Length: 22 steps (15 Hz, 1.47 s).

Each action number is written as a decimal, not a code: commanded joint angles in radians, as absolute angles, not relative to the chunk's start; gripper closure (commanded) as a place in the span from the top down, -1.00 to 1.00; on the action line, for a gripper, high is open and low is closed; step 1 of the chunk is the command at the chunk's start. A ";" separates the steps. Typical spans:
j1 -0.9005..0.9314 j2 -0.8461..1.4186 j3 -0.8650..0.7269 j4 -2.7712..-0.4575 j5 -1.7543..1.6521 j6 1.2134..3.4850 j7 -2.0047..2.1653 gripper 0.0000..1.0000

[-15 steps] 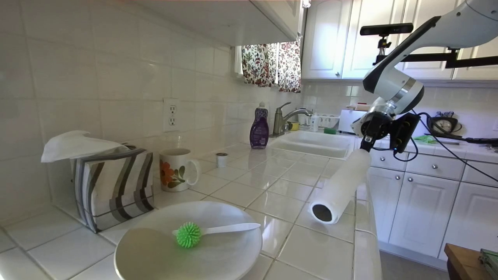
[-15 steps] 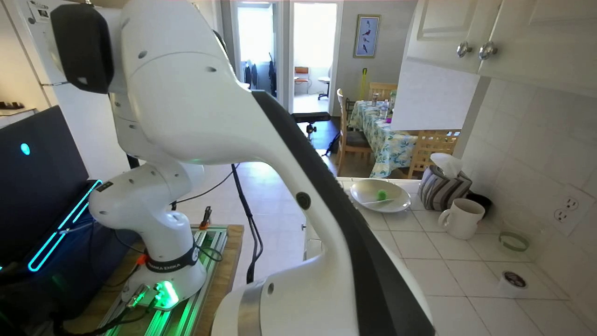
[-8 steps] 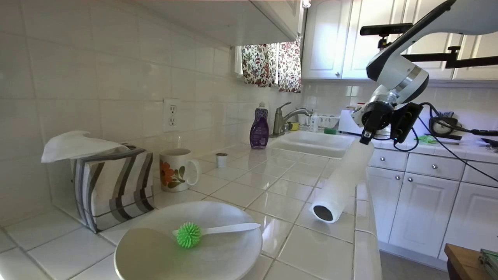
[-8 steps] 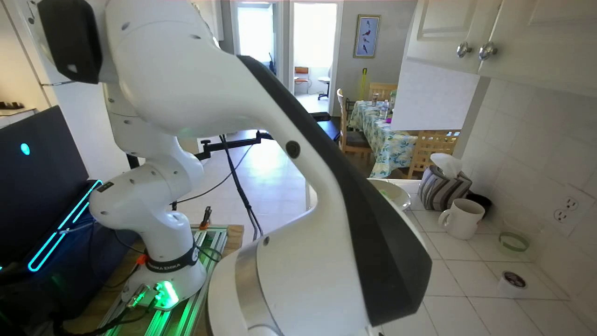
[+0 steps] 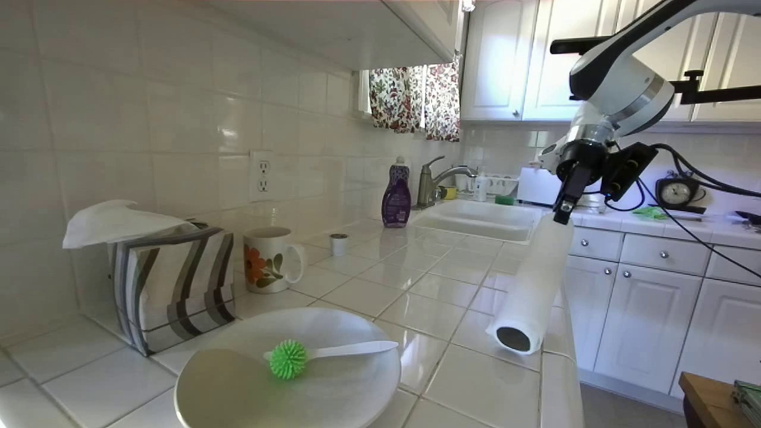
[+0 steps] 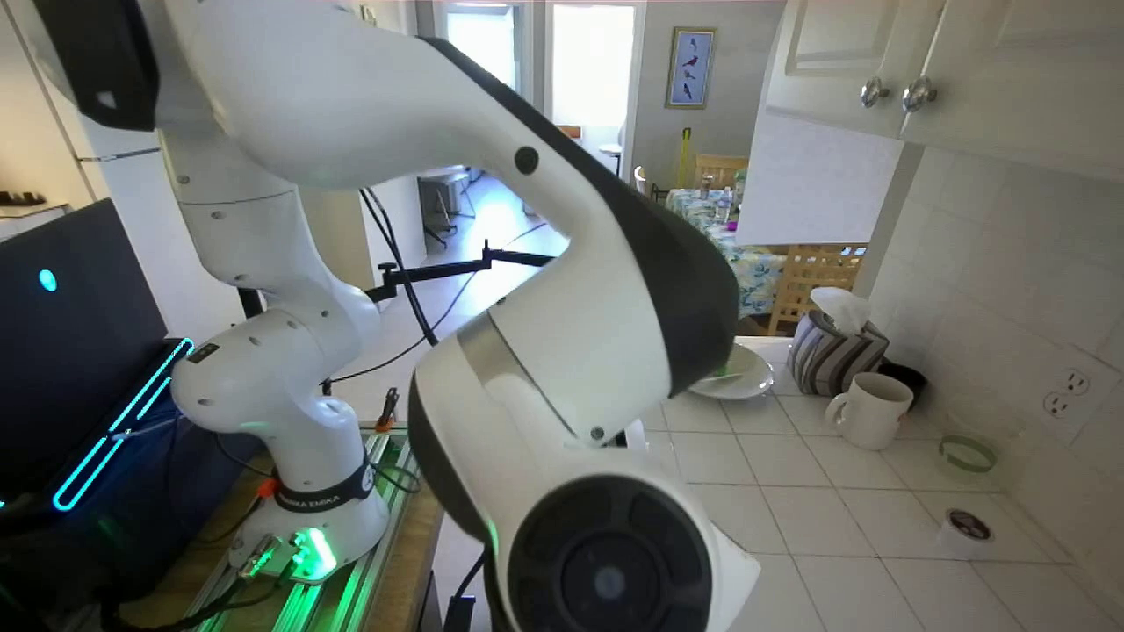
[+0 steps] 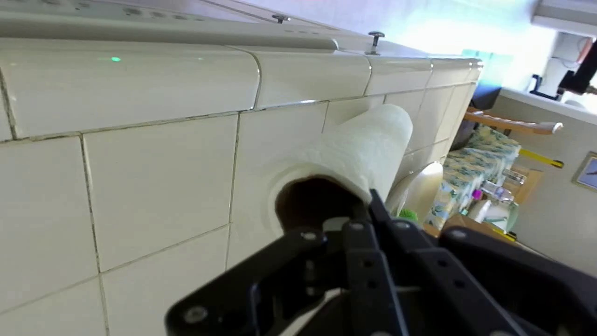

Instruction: Lift up the paper towel and place it upright

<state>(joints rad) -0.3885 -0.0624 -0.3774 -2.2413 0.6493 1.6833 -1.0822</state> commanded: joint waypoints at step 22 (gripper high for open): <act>-0.125 -0.454 -0.060 -2.018 -0.185 1.693 -0.417 -0.98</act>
<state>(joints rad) -0.1612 -0.5184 -0.0908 -2.0799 -0.0562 1.7085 -0.4869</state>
